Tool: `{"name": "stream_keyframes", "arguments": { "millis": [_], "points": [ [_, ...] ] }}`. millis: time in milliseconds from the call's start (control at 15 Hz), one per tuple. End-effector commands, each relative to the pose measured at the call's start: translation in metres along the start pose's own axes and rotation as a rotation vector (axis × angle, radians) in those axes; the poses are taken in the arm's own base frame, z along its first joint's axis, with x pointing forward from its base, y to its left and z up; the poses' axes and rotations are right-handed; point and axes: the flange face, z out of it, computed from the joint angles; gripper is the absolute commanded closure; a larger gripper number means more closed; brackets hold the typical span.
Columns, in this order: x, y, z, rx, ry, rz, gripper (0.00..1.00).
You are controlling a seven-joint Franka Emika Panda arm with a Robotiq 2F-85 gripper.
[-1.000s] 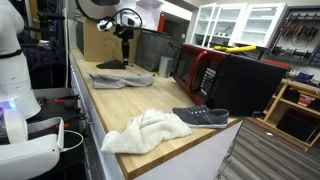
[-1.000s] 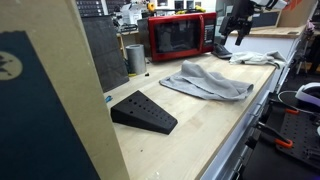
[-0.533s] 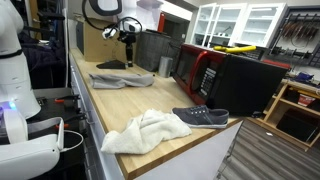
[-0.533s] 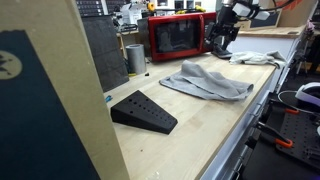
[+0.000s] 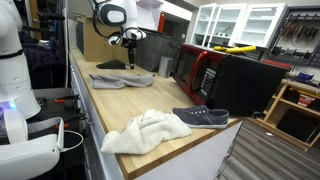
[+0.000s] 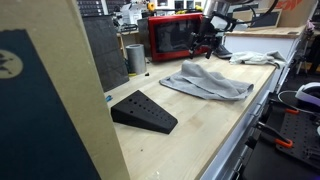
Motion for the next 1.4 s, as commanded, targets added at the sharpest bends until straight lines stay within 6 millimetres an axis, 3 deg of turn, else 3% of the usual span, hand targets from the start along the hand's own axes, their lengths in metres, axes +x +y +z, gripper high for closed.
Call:
{"name": "stream_keyframes", "arguments": {
  "millis": [0, 733, 1267, 1333],
  "points": [
    [0.017, -0.007, 0.014, -0.007, 0.005, 0.011, 0.00],
    [0.025, -0.025, 0.065, -0.018, -0.073, -0.018, 0.00],
    [0.026, -0.036, 0.083, -0.033, -0.094, -0.048, 0.00],
    [0.027, -0.036, 0.085, -0.035, -0.095, -0.051, 0.16]
  ]
}}
